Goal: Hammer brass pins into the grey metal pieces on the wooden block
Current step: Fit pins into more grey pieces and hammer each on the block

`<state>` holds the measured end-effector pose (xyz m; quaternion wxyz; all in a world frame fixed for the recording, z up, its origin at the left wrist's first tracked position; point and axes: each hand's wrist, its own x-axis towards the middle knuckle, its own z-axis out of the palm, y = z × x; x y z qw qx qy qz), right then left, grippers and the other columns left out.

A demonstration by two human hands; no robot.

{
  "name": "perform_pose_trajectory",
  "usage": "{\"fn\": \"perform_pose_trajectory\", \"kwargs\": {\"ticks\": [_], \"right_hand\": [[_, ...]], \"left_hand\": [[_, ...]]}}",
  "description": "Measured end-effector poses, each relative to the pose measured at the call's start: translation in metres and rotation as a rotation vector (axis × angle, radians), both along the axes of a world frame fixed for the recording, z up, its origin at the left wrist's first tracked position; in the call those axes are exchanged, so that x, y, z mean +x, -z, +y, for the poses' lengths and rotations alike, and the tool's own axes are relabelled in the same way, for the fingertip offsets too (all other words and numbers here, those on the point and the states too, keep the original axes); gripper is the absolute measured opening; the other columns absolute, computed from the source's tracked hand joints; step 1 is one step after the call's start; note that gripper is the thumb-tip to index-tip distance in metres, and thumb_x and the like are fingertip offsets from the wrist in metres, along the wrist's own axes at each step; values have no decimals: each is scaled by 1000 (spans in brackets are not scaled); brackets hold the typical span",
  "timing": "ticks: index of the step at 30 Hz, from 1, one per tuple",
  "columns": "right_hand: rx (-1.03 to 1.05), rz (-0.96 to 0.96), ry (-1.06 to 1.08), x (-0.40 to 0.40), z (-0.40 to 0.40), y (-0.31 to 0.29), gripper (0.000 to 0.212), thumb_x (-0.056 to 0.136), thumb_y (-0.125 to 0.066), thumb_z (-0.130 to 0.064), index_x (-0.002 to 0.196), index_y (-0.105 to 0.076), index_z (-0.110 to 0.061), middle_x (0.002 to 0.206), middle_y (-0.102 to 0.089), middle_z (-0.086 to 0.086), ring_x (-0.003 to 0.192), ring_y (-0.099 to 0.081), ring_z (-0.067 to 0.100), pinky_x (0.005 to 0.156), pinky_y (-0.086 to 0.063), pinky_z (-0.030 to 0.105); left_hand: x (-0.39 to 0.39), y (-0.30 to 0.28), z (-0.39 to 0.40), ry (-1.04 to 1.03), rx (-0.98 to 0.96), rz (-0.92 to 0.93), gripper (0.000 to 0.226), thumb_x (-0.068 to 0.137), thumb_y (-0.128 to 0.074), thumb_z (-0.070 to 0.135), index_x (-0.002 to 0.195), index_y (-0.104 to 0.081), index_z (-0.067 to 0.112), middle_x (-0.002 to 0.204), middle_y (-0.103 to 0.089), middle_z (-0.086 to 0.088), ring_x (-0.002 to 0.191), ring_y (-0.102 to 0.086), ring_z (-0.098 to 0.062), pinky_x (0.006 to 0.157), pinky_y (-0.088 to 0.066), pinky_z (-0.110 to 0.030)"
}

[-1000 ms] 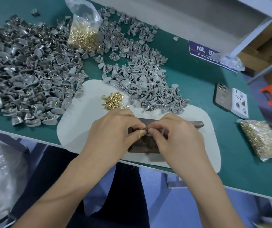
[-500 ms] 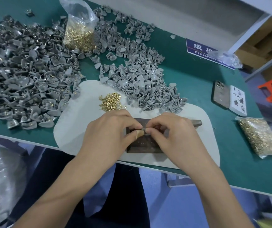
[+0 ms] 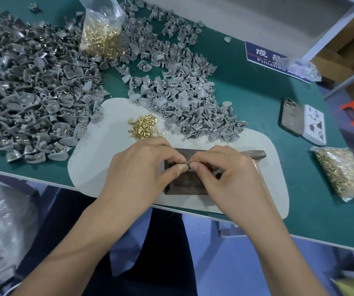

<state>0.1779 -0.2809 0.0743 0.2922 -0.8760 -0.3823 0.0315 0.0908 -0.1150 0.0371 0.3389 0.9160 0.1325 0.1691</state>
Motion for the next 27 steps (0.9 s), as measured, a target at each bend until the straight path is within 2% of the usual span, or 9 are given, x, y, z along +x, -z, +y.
{"fn": "perform_pose_trajectory", "kwargs": {"ticks": [2,7,11,16,18,20,23,25,27], "right_hand": [[-9,-7,5,1,0,1,16,90,-75,-12,81,-77,-25,71,-61,-10,76,-53,13,71,-41,25],[-111,-54,-44,10,6,-3,15,88,-75,-19,77,-74,-29,62,-48,-14,70,-44,11,69,-39,33],[-22,88,8,10,1,0,15,89,-75,-20,79,-76,-31,63,-56,-13,70,-50,8,62,-32,18],[-22,39,25,6,-1,5,15,91,-74,-23,81,-75,-34,67,-58,-11,75,-51,11,63,-34,20],[-26,20,31,5,-1,6,14,91,-74,-24,82,-75,-34,65,-55,-14,71,-51,9,60,-33,17],[67,37,49,3,-3,9,9,90,-77,-23,87,-80,-31,64,-56,-21,67,-54,3,61,-35,13],[284,17,276,8,-25,20,6,94,-72,-26,94,-78,-28,86,-69,-24,80,-62,0,70,-43,12],[109,-127,570,15,-49,32,7,97,-63,-38,101,-68,-37,96,-65,-18,91,-59,7,70,-45,24],[-232,-157,752,16,-70,47,29,97,-61,-47,117,-62,-27,110,-60,2,106,-54,27,72,-43,38]], "left_hand": [[0,0,0,4,0,1,10,81,-72,55,87,-71,46,87,-58,22,79,-46,16,58,-33,-18],[1,-1,1,11,9,3,8,82,-73,49,88,-72,44,88,-59,23,78,-46,15,58,-34,-18],[0,-2,0,15,10,10,11,83,-70,54,91,-72,47,89,-59,24,78,-47,15,58,-33,-18],[-1,-2,0,8,67,13,10,84,-72,52,93,-72,46,86,-57,24,76,-45,12,58,-31,-15],[-1,-2,0,2,86,13,10,84,-72,51,92,-72,45,85,-56,23,77,-43,3,58,-30,-14],[-1,-3,-1,-3,97,6,7,85,-72,49,90,-72,44,84,-55,22,80,-40,2,57,-29,-13],[-1,-3,-2,7,98,-1,5,87,-69,48,87,-71,43,83,-54,21,74,-44,5,56,-27,-14],[-1,-3,-2,19,93,-7,6,87,-67,49,86,-70,43,82,-53,21,72,-45,12,55,-27,-15],[0,-2,-1,31,89,-7,6,87,-67,49,86,-70,44,83,-53,20,72,-46,13,55,-28,-16]]}}
